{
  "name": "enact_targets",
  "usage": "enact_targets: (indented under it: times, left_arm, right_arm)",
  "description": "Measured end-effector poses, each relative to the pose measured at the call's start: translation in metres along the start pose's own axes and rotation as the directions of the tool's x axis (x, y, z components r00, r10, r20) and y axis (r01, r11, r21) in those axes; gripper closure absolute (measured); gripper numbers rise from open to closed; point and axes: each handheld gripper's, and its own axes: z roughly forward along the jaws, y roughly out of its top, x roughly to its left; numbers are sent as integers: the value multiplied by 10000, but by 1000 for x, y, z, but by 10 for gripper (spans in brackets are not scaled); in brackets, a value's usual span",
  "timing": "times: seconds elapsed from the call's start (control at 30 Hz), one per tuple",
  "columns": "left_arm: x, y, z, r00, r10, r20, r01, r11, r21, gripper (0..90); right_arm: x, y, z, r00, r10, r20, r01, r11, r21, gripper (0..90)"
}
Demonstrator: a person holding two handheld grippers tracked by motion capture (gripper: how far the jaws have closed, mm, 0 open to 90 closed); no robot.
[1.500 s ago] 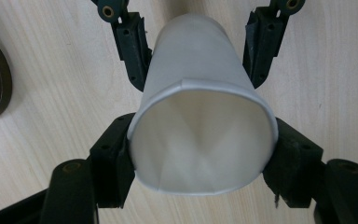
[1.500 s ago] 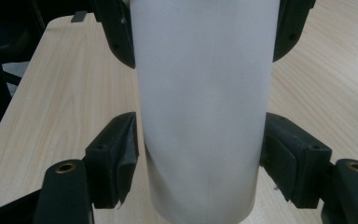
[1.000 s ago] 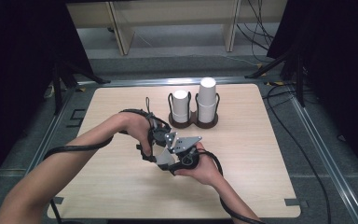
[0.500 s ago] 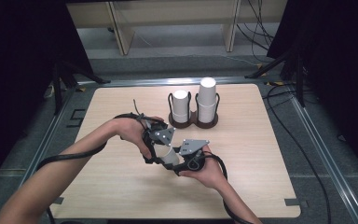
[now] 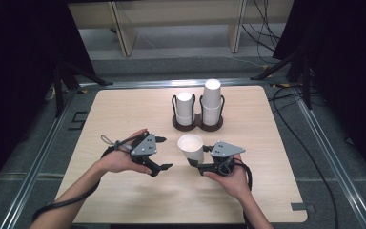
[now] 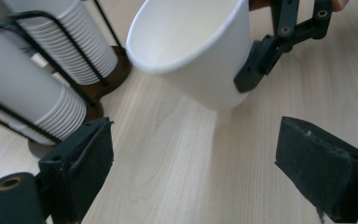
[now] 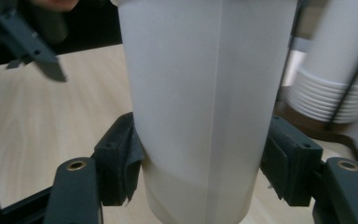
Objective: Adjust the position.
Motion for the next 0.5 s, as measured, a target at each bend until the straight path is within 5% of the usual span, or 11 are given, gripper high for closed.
enact_targets:
  times: [0.1, 0.17, 0.2, 0.27, 0.3, 0.33, 0.37, 0.4, 0.43, 0.47, 0.5]
  left_arm:
    - [-12, -21, -1, 9875, -1460, -592, 1389, 9840, -1113, 110]
    - [-20, -34, -2, 9583, -2489, -1407, 2218, 9576, -1838, 103]
    - [-18, -40, -8, 9237, -2004, -3265, 1440, 9714, -1889, 106]
    - [-10, -48, -15, 9187, -857, -3855, 283, 9879, -1523, 102]
    - [-5, -48, -16, 9562, 388, -2900, -851, 9852, -1489, 102]
    - [0, -50, -17, 9535, 1281, -2727, -1735, 9735, -1491, 104]
    - [-8, -55, -16, 9566, 207, -2907, -804, 9775, -1948, 103]
    - [-35, -59, -9, 9019, -3637, -2329, 2810, 9037, -3232, 106]
    - [-35, -60, -11, 8982, -3739, -2311, 2950, 9025, -3136, 106]
    - [-36, -60, -11, 8894, -3962, -2281, 3069, 8872, -3444, 105]
    - [-36, -60, -13, 8886, -3917, -2388, 3039, 8926, -3331, 105]
  right_arm:
    - [-6, -3, -10, 9978, 222, 632, -197, 9990, -394, 350]
    - [-7, -4, -16, 9958, 517, 753, -487, 9980, -413, 350]
    - [-8, -5, -16, 9957, 707, 592, -673, 9960, -583, 350]
    - [-10, -5, -20, 9948, 423, 926, -376, 9979, -525, 349]
    - [-10, -6, -22, 9945, 413, 964, -356, 9975, -606, 348]
    - [-7, -6, -23, 9924, 890, 847, -848, 9950, -522, 348]
    - [-8, -6, -24, 9936, 566, 978, -513, 9971, -554, 348]
    - [-8, -6, -24, 9937, 561, 970, -488, 9959, -761, 348]
    - [-8, -6, -26, 9926, 507, 1105, -434, 9968, -677, 348]
    - [-6, -6, -25, 9903, 676, 1217, -580, 9950, -813, 348]
    - [-7, -6, -27, 9917, 469, 1197, -369, 9958, -842, 348]
